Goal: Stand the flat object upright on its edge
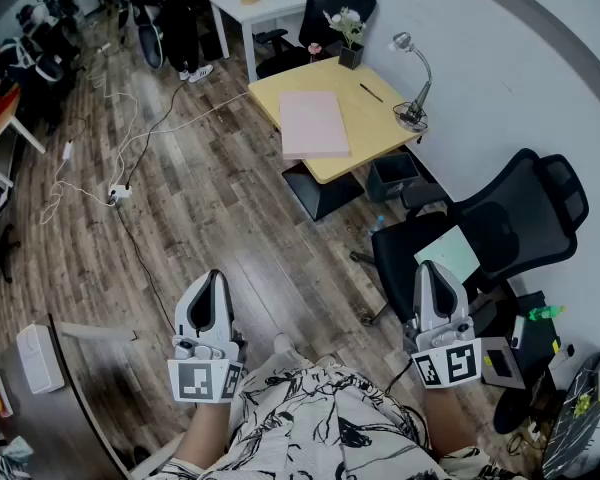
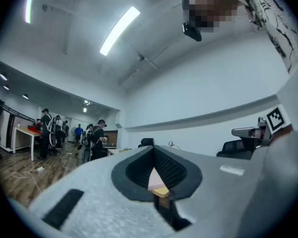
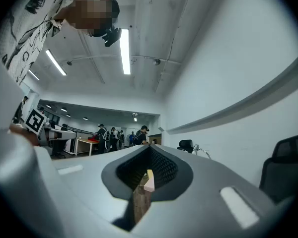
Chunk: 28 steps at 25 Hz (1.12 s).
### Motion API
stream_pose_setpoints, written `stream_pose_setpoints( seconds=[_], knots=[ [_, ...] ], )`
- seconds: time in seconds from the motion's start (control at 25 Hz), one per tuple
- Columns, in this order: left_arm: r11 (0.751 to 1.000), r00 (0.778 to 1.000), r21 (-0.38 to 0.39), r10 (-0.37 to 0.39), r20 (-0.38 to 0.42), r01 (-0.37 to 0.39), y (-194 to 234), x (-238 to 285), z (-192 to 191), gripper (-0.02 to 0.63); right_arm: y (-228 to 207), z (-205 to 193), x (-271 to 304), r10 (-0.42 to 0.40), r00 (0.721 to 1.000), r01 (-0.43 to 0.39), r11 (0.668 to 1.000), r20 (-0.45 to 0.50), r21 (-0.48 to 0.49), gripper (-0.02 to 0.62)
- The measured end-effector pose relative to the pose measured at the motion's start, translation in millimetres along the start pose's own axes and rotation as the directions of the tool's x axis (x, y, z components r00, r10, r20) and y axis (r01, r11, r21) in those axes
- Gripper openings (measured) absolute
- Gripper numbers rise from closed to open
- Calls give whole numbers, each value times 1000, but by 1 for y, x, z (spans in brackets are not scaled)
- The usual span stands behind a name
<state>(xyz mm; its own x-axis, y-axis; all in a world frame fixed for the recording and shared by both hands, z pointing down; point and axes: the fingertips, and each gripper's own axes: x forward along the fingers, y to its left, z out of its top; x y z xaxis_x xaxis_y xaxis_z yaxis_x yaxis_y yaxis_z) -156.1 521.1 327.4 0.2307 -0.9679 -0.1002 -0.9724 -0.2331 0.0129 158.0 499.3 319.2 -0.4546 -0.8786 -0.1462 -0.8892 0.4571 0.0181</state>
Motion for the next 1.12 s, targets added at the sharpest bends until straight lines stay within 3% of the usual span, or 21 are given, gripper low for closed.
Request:
stream_pose_setpoints(
  seconds=[0.32,0.48,0.64,0.8,0.92,1.12],
  knots=[
    [1000,1000,-21,1,-18,-1,3,-1,-7,2,6,-4,5,11,1000,-11,1000,-5,-13,-8],
    [989,998,-139,-49,36,54,5,0,-4,2,4,1,3,7,999,-8,1000,33,31,-8],
    [996,999,-70,-50,-17,49,2,7,-12,2,2,5,1,3,998,-6,998,64,58,-8],
    [996,997,-67,-68,-31,66,-2,15,-17,3,-2,2,2,-16,998,13,999,57,46,-6],
    [996,997,-64,-68,-29,66,-3,20,-16,112,-2,2,5,-8,998,5,999,61,46,6],
    [996,999,-75,-49,17,50,3,21,-8,230,0,-2,11,12,999,-15,998,47,65,129]
  ],
)
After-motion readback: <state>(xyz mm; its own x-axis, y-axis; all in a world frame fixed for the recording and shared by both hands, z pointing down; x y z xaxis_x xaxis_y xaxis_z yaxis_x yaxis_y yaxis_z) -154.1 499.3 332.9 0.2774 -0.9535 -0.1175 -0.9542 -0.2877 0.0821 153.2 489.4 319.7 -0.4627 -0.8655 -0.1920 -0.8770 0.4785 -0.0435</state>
